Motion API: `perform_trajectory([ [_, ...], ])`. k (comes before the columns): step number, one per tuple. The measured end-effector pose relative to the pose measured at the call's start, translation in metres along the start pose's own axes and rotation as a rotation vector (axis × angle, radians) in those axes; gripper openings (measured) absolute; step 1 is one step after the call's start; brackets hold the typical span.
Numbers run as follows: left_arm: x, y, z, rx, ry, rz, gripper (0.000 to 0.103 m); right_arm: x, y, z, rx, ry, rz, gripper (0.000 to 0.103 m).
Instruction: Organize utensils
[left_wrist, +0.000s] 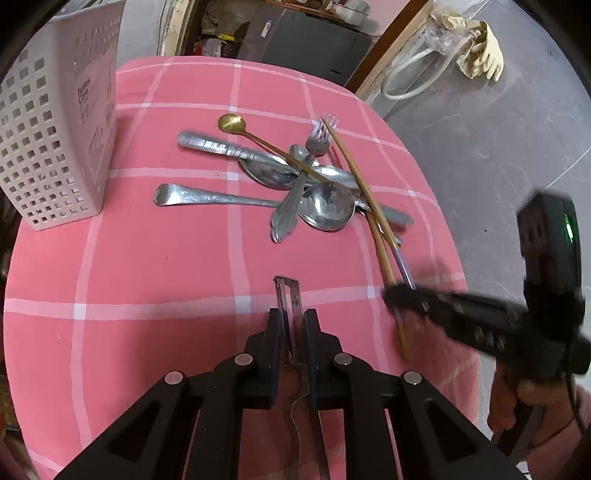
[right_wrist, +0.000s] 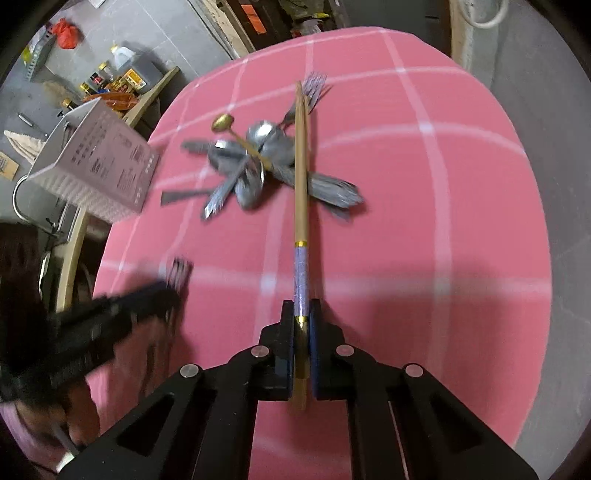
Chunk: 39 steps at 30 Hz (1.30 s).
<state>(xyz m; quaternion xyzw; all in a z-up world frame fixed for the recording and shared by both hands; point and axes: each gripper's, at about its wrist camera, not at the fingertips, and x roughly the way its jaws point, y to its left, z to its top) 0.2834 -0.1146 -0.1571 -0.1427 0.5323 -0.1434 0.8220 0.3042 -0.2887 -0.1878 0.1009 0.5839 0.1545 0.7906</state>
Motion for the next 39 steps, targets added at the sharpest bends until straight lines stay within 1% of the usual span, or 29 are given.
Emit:
perform_trajectory([
  [4, 0.0, 0.0, -0.001, 0.007, 0.03, -0.009, 0.012, -0.004, -0.001, -0.021, 0.016, 0.036, 0.028, 0.006],
  [6, -0.001, 0.0, -0.003, 0.012, 0.043, -0.014, 0.012, -0.005, -0.001, -0.025, 0.007, 0.03, 0.025, 0.007],
  [7, -0.001, 0.001, -0.003, 0.012, 0.048, -0.017, 0.012, -0.005, 0.0, -0.024, 0.006, 0.025, 0.026, 0.009],
  [10, 0.0, 0.008, 0.0, -0.021, 0.082, -0.046, 0.013, -0.008, 0.001, -0.012, 0.007, -0.003, 0.044, 0.023],
  [11, 0.002, 0.01, 0.002, -0.037, 0.093, -0.059, 0.013, -0.01, 0.001, -0.007, 0.0, -0.016, 0.046, 0.024],
  [14, 0.005, 0.017, 0.006, -0.069, 0.123, -0.095, 0.014, -0.008, 0.0, 0.01, -0.019, -0.028, 0.04, 0.024],
  [17, 0.009, 0.019, 0.007, -0.068, 0.15, -0.109, 0.016, 0.003, -0.003, 0.027, -0.017, -0.011, 0.047, 0.024],
  [20, 0.012, 0.018, 0.009, -0.074, 0.167, -0.115, 0.017, 0.013, 0.002, 0.04, -0.055, 0.004, 0.034, 0.024],
  [24, 0.013, 0.017, 0.01, -0.064, 0.174, -0.106, 0.017, 0.024, 0.018, 0.061, -0.13, 0.027, -0.027, 0.024],
  [27, 0.014, 0.018, 0.012, -0.067, 0.179, -0.104, 0.017, 0.027, 0.024, 0.075, -0.156, 0.046, -0.061, 0.024],
  [28, 0.015, 0.019, 0.012, -0.069, 0.182, -0.107, 0.017, 0.029, 0.026, 0.079, -0.165, 0.064, -0.069, 0.024],
  [31, 0.022, 0.018, 0.016, -0.071, 0.205, -0.116, 0.018, 0.031, 0.025, 0.084, -0.161, 0.094, -0.063, 0.024],
  [34, 0.026, 0.016, 0.018, -0.059, 0.216, -0.112, 0.018, 0.032, 0.021, 0.086, -0.113, 0.098, -0.037, 0.024],
  [36, 0.028, 0.013, 0.019, -0.039, 0.22, -0.099, 0.017, 0.031, 0.019, 0.085, -0.092, 0.085, -0.044, 0.018],
  [37, 0.028, 0.01, 0.019, -0.026, 0.22, -0.089, 0.017, 0.03, 0.018, 0.084, -0.087, 0.076, -0.065, 0.008],
  [39, 0.028, 0.006, 0.019, 0.0, 0.215, -0.069, 0.017, 0.028, 0.009, 0.08, -0.04, 0.064, -0.04, 0.007],
])
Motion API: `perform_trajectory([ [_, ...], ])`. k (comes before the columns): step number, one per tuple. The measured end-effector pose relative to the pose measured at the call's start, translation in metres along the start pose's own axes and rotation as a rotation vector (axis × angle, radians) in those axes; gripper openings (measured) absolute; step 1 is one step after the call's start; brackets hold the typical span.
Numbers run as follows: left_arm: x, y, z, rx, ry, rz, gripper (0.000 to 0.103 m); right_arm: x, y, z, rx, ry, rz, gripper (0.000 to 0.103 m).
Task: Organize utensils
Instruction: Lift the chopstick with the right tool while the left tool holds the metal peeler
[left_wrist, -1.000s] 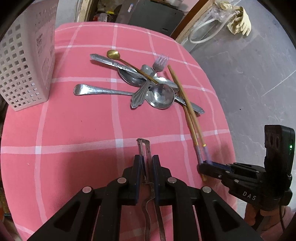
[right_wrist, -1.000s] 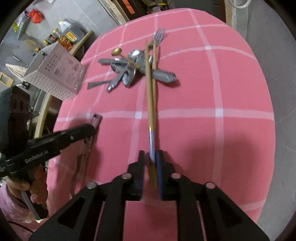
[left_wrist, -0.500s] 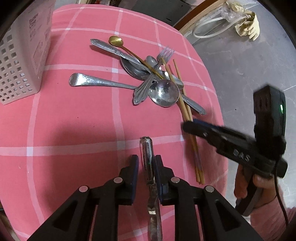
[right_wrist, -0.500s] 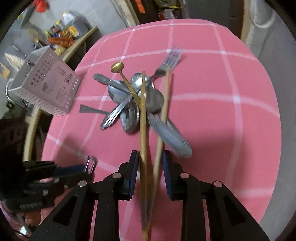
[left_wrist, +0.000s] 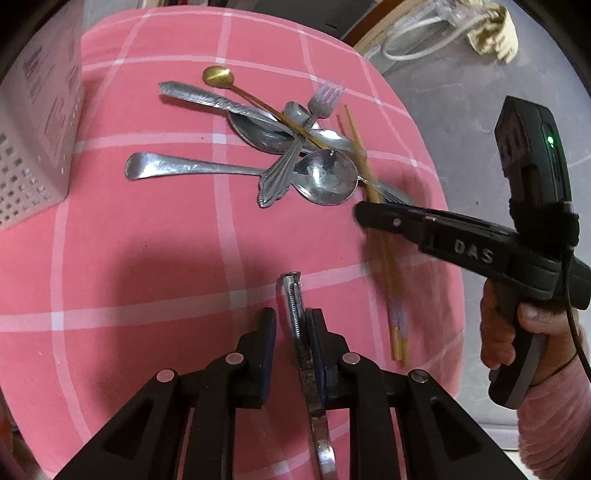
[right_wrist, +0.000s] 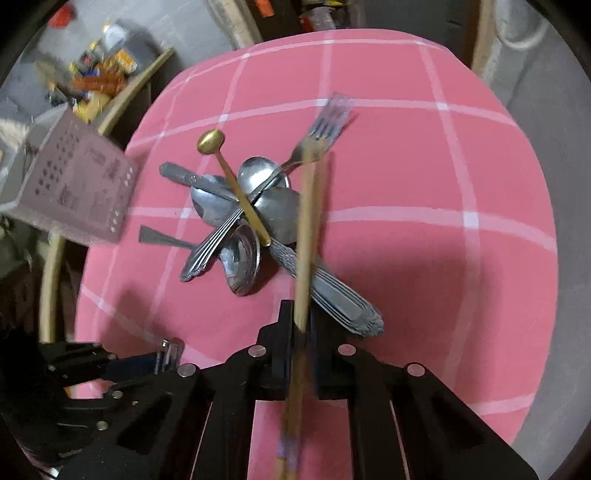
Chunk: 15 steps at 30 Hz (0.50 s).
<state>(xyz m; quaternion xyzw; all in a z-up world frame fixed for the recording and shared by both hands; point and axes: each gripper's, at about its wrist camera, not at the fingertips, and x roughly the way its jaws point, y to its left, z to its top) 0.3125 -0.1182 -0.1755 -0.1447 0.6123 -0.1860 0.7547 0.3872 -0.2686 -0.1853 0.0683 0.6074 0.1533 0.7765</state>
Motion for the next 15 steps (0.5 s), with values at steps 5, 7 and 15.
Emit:
perform_trajectory([
  [5, -0.003, -0.001, 0.0, -0.003, -0.019, 0.004, 0.01, -0.006, -0.013, -0.022, 0.076, 0.004, 0.046, 0.006],
  [7, -0.006, 0.002, -0.002, -0.01, -0.027, -0.001, 0.01, -0.01, -0.015, -0.036, 0.093, 0.009, 0.058, 0.006],
  [15, -0.019, 0.009, -0.02, -0.017, -0.053, -0.046, 0.01, -0.01, -0.024, -0.09, 0.182, -0.033, 0.145, 0.006],
])
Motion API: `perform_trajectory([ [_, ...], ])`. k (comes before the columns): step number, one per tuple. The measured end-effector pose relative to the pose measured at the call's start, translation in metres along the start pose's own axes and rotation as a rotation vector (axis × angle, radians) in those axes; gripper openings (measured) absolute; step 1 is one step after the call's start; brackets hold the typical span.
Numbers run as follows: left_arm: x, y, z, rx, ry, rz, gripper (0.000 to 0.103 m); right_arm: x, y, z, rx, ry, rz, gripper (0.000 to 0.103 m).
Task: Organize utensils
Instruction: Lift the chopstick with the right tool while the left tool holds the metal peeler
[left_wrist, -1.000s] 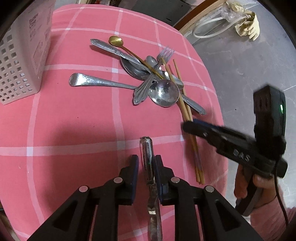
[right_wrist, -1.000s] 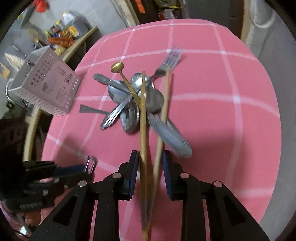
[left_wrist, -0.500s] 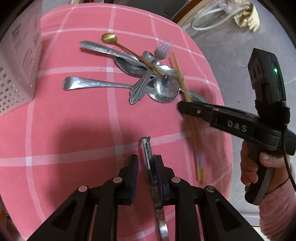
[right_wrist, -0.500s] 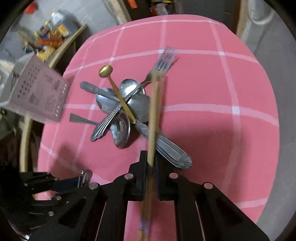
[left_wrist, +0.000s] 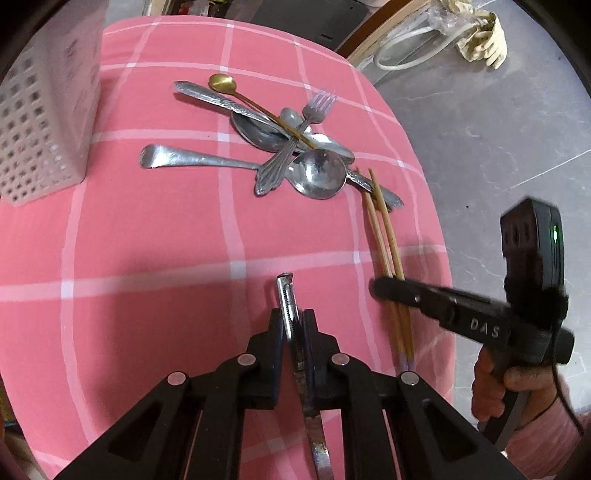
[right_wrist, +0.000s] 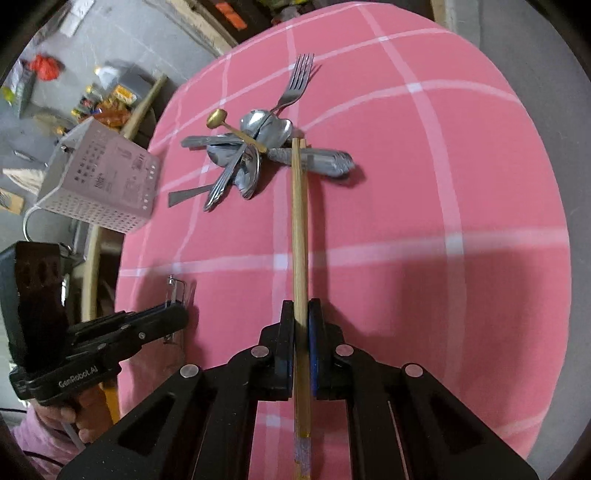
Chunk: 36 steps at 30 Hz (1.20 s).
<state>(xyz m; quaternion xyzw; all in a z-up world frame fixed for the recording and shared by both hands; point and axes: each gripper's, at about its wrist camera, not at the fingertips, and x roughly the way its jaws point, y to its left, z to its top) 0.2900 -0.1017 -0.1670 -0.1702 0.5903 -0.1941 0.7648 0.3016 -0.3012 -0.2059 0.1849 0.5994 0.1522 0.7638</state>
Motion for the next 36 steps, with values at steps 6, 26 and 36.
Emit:
perform_trajectory([
  [6, -0.021, 0.001, -0.01, -0.008, -0.091, -0.019, 0.009, -0.009, 0.011, 0.0, 0.021, -0.126, 0.026, 0.006],
  [26, -0.054, 0.001, -0.018, 0.034, -0.165, -0.034, 0.009, -0.029, 0.037, -0.032, -0.02, -0.13, -0.095, 0.006],
  [36, -0.059, -0.002, -0.017, 0.049, -0.178, -0.046, 0.008, -0.064, 0.053, -0.04, -0.087, -0.224, -0.197, 0.006],
])
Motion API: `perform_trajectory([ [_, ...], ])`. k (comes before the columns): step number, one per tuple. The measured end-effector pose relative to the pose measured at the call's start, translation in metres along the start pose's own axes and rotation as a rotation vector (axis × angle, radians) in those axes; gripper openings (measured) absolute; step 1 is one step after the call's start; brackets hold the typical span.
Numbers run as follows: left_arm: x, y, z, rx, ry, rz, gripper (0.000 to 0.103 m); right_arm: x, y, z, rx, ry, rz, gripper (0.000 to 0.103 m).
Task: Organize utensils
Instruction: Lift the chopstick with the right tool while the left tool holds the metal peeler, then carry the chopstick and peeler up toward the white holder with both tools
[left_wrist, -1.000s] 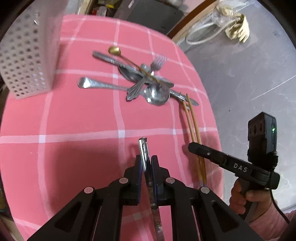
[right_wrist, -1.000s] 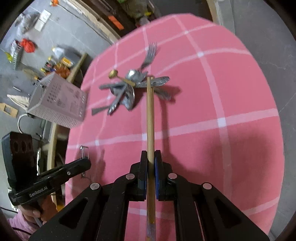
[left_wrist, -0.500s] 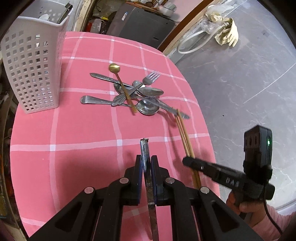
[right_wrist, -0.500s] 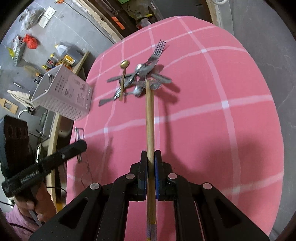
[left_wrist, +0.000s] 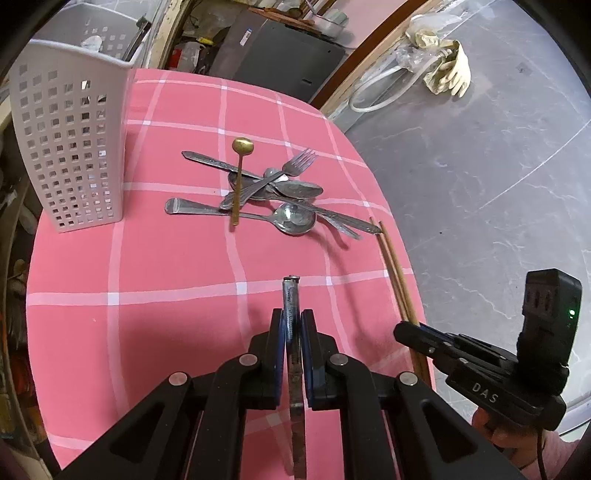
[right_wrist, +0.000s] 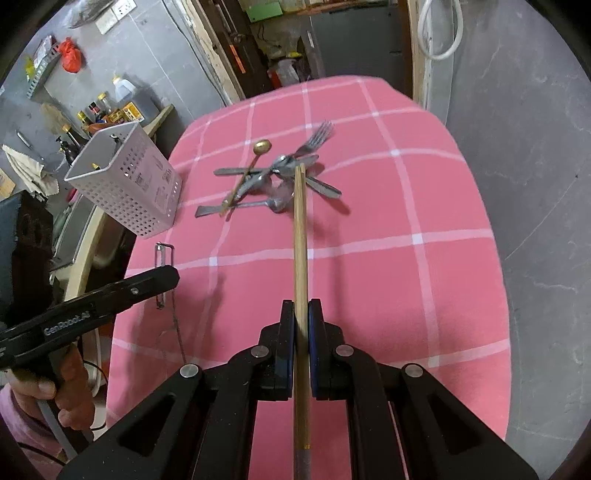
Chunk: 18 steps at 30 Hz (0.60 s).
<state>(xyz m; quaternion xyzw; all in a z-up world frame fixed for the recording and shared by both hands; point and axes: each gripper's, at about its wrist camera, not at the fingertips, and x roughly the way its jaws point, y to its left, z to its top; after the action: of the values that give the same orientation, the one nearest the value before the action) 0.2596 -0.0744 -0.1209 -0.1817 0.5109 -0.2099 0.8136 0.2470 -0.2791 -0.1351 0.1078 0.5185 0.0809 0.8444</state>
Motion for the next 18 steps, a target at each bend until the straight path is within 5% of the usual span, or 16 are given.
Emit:
perform_trajectory([
  [9, -0.012, -0.005, 0.006, 0.021, -0.035, -0.01, 0.008, -0.041, -0.002, 0.013, 0.006, -0.217, 0.105, 0.006],
  [18, -0.068, -0.006, 0.044, 0.017, -0.212, -0.005, 0.008, -0.07, 0.036, 0.07, -0.097, -0.445, 0.202, 0.006],
])
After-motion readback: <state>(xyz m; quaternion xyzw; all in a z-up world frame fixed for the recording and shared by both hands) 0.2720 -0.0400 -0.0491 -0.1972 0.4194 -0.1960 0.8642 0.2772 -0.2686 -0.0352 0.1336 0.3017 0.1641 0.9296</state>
